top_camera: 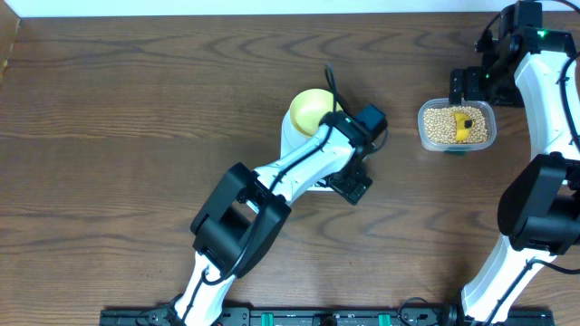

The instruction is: Scoop item into bowl and weigh 50g on scale

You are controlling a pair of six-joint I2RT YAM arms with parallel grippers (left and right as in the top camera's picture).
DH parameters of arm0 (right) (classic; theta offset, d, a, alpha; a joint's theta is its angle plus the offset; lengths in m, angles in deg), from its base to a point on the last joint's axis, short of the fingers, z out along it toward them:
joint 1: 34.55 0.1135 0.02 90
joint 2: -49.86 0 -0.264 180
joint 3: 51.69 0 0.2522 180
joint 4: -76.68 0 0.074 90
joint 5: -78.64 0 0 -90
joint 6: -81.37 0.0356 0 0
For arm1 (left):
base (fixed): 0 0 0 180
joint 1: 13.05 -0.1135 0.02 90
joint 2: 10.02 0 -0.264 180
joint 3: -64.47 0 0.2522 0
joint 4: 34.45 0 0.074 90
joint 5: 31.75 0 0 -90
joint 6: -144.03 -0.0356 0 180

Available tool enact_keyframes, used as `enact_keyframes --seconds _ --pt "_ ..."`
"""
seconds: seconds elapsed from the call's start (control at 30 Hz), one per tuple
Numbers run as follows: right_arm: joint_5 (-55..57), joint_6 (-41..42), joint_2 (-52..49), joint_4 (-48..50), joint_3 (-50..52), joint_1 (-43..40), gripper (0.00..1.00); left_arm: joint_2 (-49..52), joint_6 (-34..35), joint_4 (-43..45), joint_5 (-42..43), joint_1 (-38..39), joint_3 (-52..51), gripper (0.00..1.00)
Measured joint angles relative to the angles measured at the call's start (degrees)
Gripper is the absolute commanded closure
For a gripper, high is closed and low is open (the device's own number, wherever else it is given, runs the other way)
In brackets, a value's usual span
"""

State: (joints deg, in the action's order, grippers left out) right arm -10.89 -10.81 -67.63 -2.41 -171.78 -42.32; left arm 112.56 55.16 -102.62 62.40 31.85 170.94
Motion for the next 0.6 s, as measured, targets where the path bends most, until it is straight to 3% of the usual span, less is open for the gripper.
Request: enact_keyframes --seconds 0.6 --pt "0.00 0.00 0.00 0.00 0.00 0.00 0.01 0.00 -0.15 -3.04 2.62 1.01 1.33 0.02"
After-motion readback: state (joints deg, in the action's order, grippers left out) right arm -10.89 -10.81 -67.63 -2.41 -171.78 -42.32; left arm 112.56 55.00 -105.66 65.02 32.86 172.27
